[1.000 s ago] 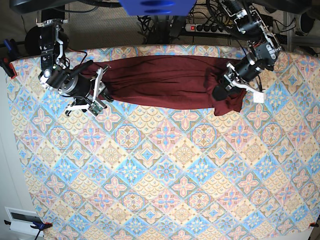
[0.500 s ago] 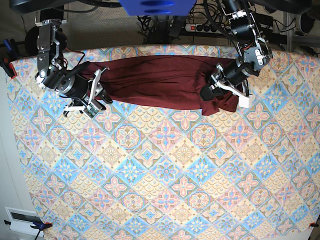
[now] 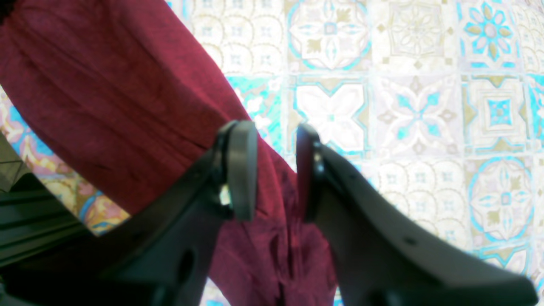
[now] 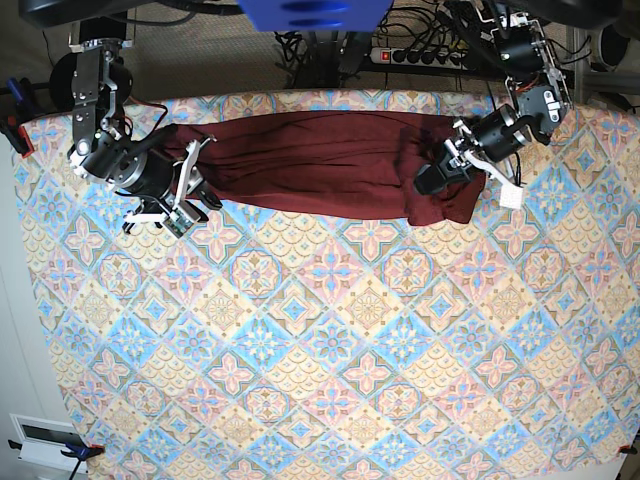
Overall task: Layout the t-shirt on the table in an organized manner, then fold the t-shirt properly
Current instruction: 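Fold the band end held by the left gripper toward the band middle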
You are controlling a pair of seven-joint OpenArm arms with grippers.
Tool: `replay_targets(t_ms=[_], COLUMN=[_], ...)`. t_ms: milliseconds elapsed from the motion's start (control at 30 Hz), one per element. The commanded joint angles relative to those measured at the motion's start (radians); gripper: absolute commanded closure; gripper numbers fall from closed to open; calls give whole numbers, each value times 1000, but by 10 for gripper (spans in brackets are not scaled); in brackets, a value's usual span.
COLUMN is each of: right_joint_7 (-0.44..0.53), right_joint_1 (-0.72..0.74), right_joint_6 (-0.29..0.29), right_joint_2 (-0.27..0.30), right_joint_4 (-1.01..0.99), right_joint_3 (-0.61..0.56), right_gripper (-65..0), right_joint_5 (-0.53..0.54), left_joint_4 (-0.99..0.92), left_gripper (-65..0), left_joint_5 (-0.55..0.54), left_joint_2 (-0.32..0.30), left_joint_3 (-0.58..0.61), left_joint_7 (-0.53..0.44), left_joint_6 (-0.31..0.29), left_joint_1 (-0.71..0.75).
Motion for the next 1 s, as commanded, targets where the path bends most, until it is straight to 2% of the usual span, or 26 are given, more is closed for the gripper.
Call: replay_targets(t_ms=[0,133,200,367,433,533,633,800,967], right_joint_7=[21,21,21,21,21,21,21,21,21], right_joint_1=[12,12,12,12,12,11,12,12,12], right_joint_6=[0,0,0,0,0,0,0,0,0], right_joint_2=[11,11,11,11,11,11,11,11,11], right_joint_4=[18,17,17,17,17,17,17,17,17], right_joint_3=[2,2,3,7,8,8,8,8,8], right_gripper=[-155,-155,-155,-155,-155,-155,-155,-155,-155], right_joint_5=[14,14,14,14,14,14,14,14,14], left_joint_4=[20,20,20,22,22,20,17,14,-23], left_gripper=[-224,-299,-314,-312,-312,-312,-312,-312,-311], left_joint_5=[-30,-30,-31,-96,-116,-111,-110,10,151], left_joint_2=[-6,0,1,-14,-43,-49,-97,-92,-52], left_joint_3=[-2,-2,-2,-7,-42,-103,-109,-86,99], left_joint_7=[-8,-13,-15,-7,-7,-8,-12,-8,-16], left_joint_6=[-6,-6,-6,-6,-6,-6,-6,-6,-6], left_joint_1=[-7,-10,-17,-2,18,36,46,39,1])
